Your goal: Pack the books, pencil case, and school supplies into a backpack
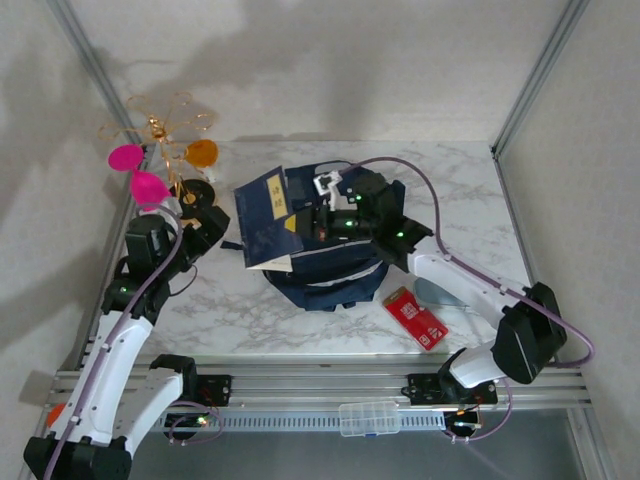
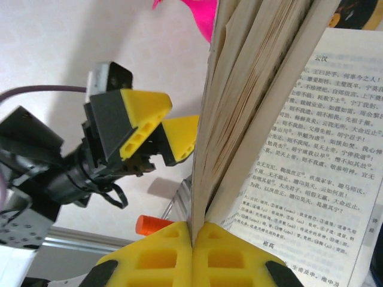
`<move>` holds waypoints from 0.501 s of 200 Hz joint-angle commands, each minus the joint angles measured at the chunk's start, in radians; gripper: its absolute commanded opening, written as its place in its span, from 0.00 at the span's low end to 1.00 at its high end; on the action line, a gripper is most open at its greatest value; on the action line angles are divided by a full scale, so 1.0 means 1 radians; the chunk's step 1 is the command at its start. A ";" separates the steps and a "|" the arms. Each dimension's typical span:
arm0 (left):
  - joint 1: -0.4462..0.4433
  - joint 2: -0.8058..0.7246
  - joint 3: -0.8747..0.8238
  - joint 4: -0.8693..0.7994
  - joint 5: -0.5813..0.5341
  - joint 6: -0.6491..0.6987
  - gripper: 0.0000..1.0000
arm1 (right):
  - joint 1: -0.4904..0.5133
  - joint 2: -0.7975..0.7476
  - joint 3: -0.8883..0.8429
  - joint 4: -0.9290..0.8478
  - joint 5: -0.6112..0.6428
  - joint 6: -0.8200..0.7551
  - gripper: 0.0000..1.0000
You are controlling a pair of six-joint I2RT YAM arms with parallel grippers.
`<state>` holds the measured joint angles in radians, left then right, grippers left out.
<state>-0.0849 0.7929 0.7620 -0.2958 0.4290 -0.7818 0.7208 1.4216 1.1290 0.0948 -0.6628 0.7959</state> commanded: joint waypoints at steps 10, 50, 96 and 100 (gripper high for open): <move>-0.073 -0.010 -0.097 0.286 0.176 -0.159 0.84 | -0.066 -0.086 -0.058 0.073 -0.106 -0.022 0.00; -0.237 0.043 -0.138 0.430 0.105 -0.221 0.81 | -0.107 -0.115 -0.080 0.096 -0.156 -0.005 0.00; -0.388 0.125 -0.147 0.646 0.074 -0.305 0.69 | -0.127 -0.102 -0.110 0.152 -0.180 0.021 0.00; -0.397 0.132 -0.139 0.646 0.074 -0.304 0.67 | -0.129 -0.101 -0.114 0.151 -0.181 0.017 0.00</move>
<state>-0.4271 0.9051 0.6189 0.1677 0.5163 -1.0306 0.6041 1.3380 1.0344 0.1658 -0.8032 0.8085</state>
